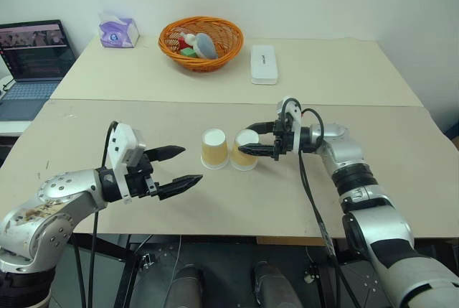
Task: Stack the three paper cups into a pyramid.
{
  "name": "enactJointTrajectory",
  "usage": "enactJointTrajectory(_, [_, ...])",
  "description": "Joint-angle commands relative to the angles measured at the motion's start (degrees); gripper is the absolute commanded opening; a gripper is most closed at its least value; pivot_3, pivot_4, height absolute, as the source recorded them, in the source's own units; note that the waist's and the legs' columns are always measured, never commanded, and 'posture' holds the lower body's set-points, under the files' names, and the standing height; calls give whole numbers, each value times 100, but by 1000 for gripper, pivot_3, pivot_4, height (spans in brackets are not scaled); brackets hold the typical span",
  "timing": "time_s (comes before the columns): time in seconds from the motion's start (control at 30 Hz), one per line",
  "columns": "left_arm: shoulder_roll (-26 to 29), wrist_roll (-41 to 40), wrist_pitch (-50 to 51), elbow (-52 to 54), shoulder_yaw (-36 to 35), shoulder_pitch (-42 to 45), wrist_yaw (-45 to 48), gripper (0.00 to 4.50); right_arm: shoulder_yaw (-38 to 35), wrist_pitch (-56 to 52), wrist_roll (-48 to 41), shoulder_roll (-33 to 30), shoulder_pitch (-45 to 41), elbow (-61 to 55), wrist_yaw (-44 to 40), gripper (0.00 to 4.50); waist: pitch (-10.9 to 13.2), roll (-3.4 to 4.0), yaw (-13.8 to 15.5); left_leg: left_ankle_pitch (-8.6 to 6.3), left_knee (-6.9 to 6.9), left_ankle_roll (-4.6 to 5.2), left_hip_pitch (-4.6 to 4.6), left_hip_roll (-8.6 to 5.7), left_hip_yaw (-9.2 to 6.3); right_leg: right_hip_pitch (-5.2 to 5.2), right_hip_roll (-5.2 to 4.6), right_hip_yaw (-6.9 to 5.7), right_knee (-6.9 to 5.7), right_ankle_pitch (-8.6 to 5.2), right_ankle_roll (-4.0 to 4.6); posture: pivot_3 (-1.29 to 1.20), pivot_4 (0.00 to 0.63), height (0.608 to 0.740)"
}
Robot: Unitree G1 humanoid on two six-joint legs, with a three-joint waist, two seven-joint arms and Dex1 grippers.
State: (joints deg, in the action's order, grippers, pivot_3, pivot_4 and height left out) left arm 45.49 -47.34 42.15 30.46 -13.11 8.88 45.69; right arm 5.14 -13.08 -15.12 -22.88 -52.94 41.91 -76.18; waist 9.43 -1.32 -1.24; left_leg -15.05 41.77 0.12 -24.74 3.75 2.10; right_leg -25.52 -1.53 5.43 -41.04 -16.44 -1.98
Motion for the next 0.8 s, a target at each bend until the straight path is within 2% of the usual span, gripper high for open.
enactJointTrajectory(0.03, [-28,-38,-75,-34,29,173,53,4500,-291,-504,-369,-313,34,-584,-285,4475,0,0,12,0,0,0,0,0,0,0,0,0,0,0,0,0,150,675])
enactJointTrajectory(0.2, [-86,52,-140,-310,219,407,193,4500,-613,-1331,-905,-981,579,-1662,-656,4475,0,0,48,0,0,0,0,-1,-2,3,-1,-3,1,-1,-1,0,150,675])
enactJointTrajectory(0.47, [-117,171,-197,-359,211,486,135,4500,-1185,-2038,-1555,-1343,1240,-3027,-130,4475,1,-2,-24,0,0,1,3,1,0,2,3,2,0,0,-1,0,150,675])
enactJointTrajectory(0.63, [-352,64,2,-94,-119,383,-594,4500,-1456,-2636,-2161,-1466,1431,-3913,149,4475,3,-4,-26,0,1,0,1,-1,-1,5,-1,4,1,0,-3,0,150,675])
enactJointTrajectory(0.8, [-797,195,560,334,-42,246,-1920,4500,-1440,-3202,-2791,-1517,1292,-4491,214,4475,3,-6,7,0,3,1,4,-3,-3,14,-4,2,5,1,-6,0,150,675])
